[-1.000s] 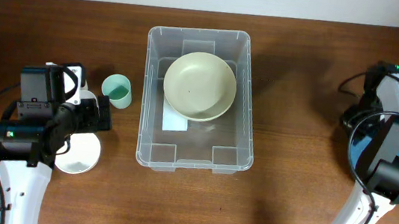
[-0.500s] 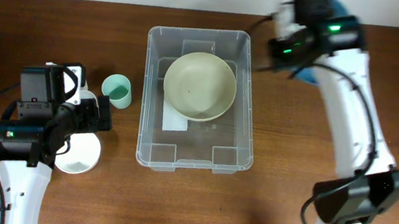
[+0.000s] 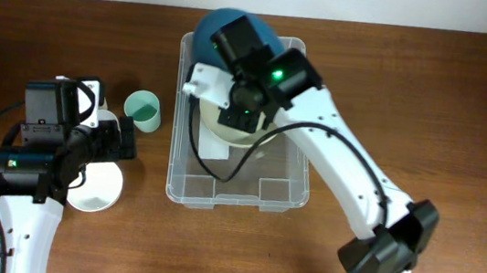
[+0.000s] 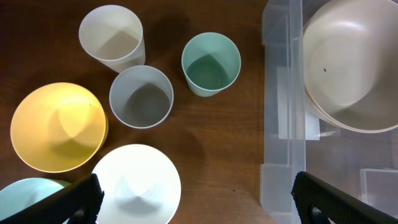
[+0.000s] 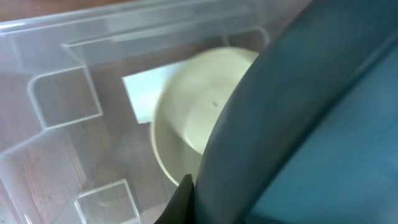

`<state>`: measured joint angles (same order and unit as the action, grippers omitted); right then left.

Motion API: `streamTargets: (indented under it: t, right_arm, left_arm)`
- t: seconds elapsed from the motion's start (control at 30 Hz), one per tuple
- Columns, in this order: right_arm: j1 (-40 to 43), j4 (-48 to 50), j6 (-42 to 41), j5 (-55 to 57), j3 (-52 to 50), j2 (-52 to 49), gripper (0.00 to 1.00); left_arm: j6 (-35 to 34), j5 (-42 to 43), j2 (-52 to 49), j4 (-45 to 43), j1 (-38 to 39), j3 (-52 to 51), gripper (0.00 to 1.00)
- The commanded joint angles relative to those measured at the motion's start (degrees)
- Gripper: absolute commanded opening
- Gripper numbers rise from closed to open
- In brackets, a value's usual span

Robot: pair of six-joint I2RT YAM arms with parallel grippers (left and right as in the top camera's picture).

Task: Pack container
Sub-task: 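Carry the dark-teal bowl into the container, stack it, release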

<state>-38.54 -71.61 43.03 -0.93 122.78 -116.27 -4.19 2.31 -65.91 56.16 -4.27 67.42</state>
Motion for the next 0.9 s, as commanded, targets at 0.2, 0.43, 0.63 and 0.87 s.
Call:
streamTargets:
  t: [0.2, 0.43, 0.63, 0.87]
  right_arm:
    - [0.55, -0.83, 4.57, -1.66, 0.17, -8.90, 0.04]
    - [1.44, -1.86, 4.52, -1.70, 0.13, -10.27, 0.17]
    - [1.81, -2.10, 3.30, -1.68, 0.13, -10.21, 0.27]
    - [3.06, -0.44, -5.86, 3.61, 2.29, -2.36, 0.32]
  left_arm:
    - [-0.55, -0.59, 0.02, -0.11, -0.13, 1.31, 0.99]
    - [-0.52, -0.59, 0.02, -0.11, -0.13, 1.31, 0.99]
    - [-0.55, -0.57, 0.02, -0.11, -0.13, 1.31, 0.99]
    - [-0.52, -0.59, 0.02, -0.13, -0.13, 1.31, 0.99]
